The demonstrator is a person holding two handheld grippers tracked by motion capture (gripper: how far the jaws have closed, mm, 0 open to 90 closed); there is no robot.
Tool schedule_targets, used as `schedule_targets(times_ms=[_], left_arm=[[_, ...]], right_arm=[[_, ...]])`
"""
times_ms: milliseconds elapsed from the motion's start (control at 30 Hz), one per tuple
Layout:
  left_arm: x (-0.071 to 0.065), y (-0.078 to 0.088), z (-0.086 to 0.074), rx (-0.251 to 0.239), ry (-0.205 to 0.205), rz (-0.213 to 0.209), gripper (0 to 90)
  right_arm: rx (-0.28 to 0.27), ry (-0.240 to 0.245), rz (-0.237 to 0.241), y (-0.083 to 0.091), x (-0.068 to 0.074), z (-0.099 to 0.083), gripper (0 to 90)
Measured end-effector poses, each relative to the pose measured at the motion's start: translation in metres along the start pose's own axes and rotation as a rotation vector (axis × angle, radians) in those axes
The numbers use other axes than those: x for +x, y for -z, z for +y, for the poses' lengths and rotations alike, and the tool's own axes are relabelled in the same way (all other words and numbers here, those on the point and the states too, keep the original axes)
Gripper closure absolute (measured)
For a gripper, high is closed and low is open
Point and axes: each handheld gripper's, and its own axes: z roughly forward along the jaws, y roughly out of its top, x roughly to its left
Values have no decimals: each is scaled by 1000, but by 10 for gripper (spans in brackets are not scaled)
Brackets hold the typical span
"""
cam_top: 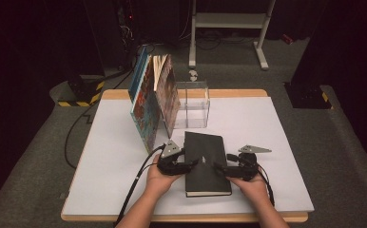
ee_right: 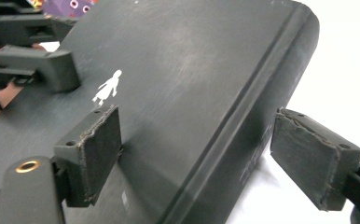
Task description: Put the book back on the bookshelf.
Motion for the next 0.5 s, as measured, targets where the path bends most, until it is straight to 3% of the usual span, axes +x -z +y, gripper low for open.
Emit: schedule_targets(times_ms=[133, 267, 500], left_arm=[[-4, 3, 0, -31, -31, -24, 415], [-10, 8, 0, -65, -93, -54, 447], [-15, 10, 0, -86, -145, -58, 471]], right_arm=[[-3, -7, 9, -3, -1, 4, 150], [-19, -11, 15, -2, -1, 3, 149], [-23, -31, 34, 1, -2, 2, 138]])
